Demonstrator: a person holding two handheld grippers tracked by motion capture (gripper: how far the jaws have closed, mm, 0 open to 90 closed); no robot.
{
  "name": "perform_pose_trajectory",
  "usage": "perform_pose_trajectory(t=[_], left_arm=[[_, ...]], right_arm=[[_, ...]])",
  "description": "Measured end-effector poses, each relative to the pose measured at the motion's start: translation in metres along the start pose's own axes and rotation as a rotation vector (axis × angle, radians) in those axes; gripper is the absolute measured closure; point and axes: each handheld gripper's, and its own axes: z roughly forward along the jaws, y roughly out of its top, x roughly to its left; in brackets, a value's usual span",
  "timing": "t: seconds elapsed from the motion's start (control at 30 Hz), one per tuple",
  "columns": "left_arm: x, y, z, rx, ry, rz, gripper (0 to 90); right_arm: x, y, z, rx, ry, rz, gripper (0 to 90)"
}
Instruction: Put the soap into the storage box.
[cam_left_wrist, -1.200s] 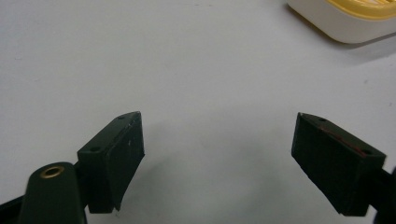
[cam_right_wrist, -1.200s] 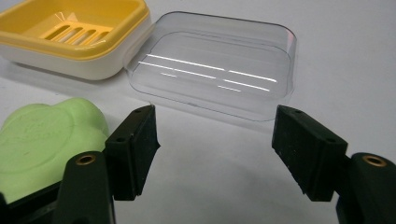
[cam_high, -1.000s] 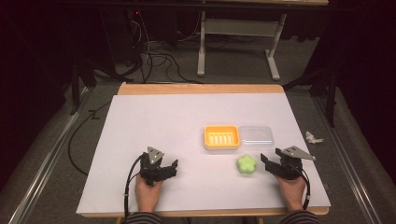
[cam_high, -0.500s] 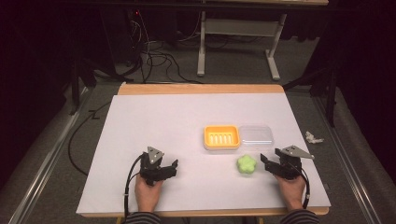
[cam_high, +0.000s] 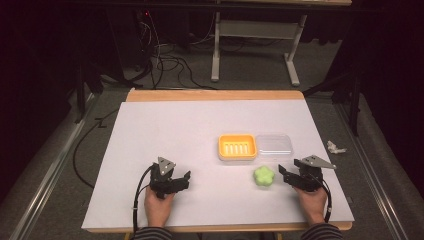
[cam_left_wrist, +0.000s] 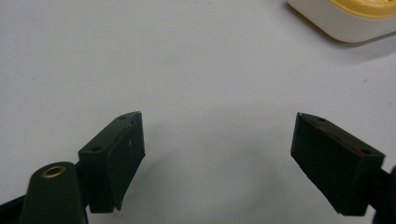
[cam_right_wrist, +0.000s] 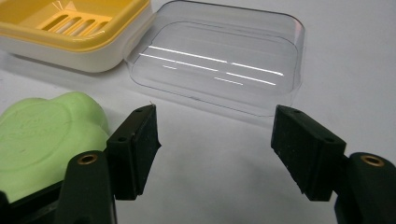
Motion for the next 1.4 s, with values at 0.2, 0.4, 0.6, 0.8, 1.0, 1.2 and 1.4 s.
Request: perform_pose_trajectory(t=[0.2,0.4,0.6,0.8,1.0,1.2,1.4], left_arm=[[0.000,0.000,0.000,0.001,0.001,0.000,18.1],[0.000,0.000,0.000,0.002,0.000,0.003,18.1],[-0.001,0.000,-0.001,-0.004,-0.002,0.005,18.0],[-0.001,-0.001,0.000,-0.010,0.000,0.007,17.9],[-0.001,-0.001,-0.001,-0.009,0.001,0.014,17.8],[-0.002,-0.001,-0.001,-0.013,0.001,0.017,17.8],[-0.002,-0.001,-0.001,-0.013,0.004,0.019,17.8]], right_arm=[[0.001,0.000,-0.006,0.001,0.012,0.003,32.2],[0.005,-0.002,-0.015,-0.012,0.032,0.006,31.0],[0.012,-0.002,-0.021,-0.020,0.058,-0.013,29.7],[0.018,-0.001,-0.026,-0.024,0.061,-0.031,28.3],[0.031,0.000,-0.030,-0.024,0.063,-0.090,26.2],[0.043,0.000,-0.031,-0.030,0.099,-0.108,22.9],[0.049,0.001,-0.029,-0.017,0.119,-0.139,20.5]])
